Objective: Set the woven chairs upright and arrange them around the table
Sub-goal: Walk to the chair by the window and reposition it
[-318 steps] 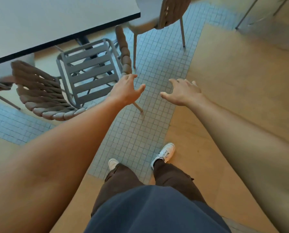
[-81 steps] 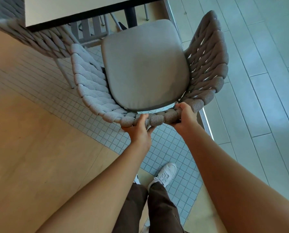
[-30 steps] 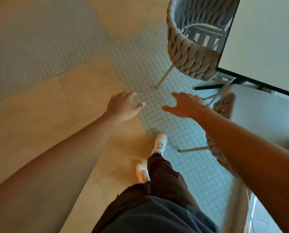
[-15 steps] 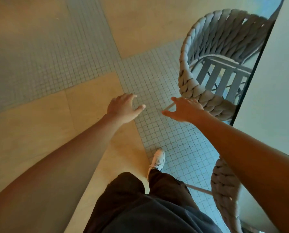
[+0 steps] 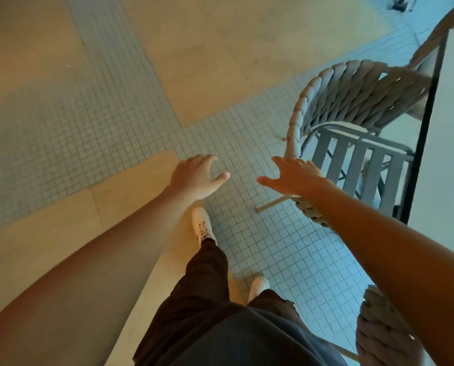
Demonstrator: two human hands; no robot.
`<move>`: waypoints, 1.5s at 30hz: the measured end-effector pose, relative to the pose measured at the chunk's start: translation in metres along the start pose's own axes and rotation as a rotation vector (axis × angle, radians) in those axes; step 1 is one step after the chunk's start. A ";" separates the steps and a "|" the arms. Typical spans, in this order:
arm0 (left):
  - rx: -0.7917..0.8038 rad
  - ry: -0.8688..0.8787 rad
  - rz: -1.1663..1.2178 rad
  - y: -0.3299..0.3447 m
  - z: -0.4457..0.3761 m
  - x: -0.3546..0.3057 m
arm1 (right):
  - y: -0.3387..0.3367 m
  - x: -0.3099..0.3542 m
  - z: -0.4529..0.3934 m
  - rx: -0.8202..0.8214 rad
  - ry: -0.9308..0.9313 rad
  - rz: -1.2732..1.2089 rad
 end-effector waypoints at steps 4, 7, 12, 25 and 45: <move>0.035 0.084 -0.028 -0.036 -0.070 0.016 | -0.033 0.007 -0.052 0.013 0.091 -0.053; 0.009 0.146 -0.057 -0.066 -0.114 0.028 | -0.055 0.014 -0.088 0.006 0.125 -0.073; 0.022 0.216 -0.094 -0.106 -0.181 0.032 | -0.088 0.017 -0.136 -0.031 0.143 -0.126; 0.066 0.360 -0.191 -0.168 -0.350 -0.042 | -0.168 -0.066 -0.233 -0.096 0.262 -0.288; 0.119 0.617 -0.337 -0.227 -0.615 -0.244 | -0.304 -0.270 -0.341 -0.187 0.503 -0.514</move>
Point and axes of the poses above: each hand's wrist, its own z-axis away from the middle knuckle, its own y-axis out of the palm, x = y × z, the point moved 2 cm from there along -z, towards the middle knuckle, and after that the axes turned 11 degrees about -y, right-handed, at the moved point
